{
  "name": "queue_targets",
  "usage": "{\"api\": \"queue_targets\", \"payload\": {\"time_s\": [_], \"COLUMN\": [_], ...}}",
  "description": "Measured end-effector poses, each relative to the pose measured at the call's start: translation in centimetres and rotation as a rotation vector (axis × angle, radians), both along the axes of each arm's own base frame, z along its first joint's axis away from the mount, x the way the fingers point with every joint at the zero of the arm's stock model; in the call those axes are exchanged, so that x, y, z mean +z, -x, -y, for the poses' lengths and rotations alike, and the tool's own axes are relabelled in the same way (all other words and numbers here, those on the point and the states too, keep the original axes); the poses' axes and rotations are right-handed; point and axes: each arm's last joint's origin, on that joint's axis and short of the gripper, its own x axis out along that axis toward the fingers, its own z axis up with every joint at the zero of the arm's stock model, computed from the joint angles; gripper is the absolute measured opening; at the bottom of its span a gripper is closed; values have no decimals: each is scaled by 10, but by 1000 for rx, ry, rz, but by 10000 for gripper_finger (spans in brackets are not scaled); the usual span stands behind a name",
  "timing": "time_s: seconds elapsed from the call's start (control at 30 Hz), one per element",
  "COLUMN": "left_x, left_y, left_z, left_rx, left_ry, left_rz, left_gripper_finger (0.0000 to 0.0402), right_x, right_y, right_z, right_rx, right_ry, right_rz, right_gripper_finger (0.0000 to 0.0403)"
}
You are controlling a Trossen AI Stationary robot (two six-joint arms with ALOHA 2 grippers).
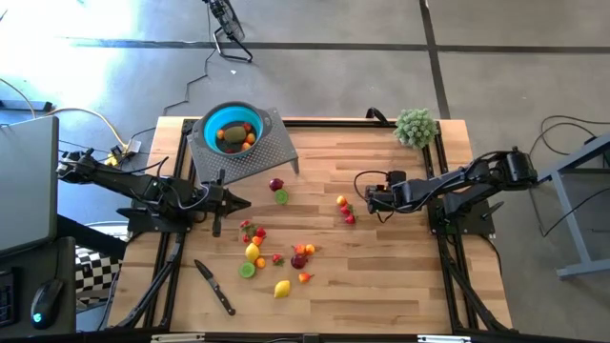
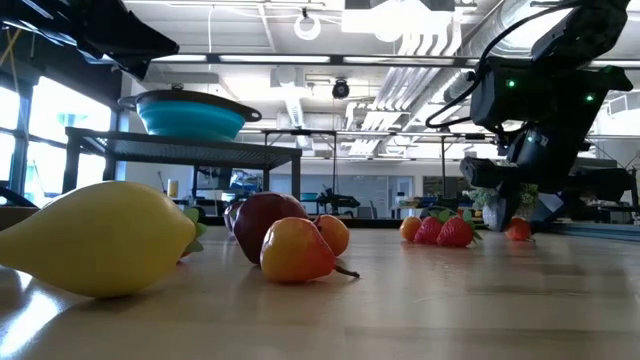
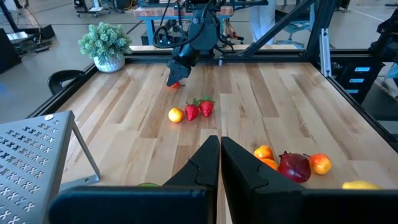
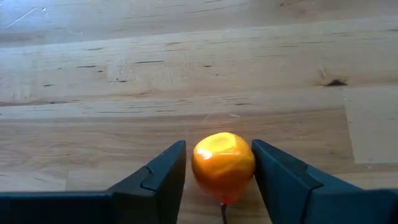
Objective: Pick & Place Fruit
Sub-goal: Put the orange pear into the blue strainer bowl on the shelf
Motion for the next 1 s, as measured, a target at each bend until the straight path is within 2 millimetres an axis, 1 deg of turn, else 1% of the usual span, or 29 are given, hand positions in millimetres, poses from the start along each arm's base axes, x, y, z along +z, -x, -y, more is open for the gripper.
{"api": "queue_targets", "payload": {"time_s": [0.23,0.33,0.57,0.77,1.0], "left_x": [0,0,0,0,0], "left_y": [0,0,0,0,0], "left_z": [0,0,0,0,0], "left_rx": [0,0,0,0,0], "left_ry": [0,0,0,0,1], "left_rz": [0,0,1,0,2], "left_gripper_finger": [12,12,12,12,12], "right_x": [0,0,0,0,5], "right_y": [0,0,0,-1,-9], "right_z": [0,0,0,0,-1], "right_rx": [0,0,0,5,80], "right_ry": [0,0,-2,-9,-17], "right_rz": [-2,-2,-2,6,81], "right_gripper_finger": [134,125,134,125,132]}}
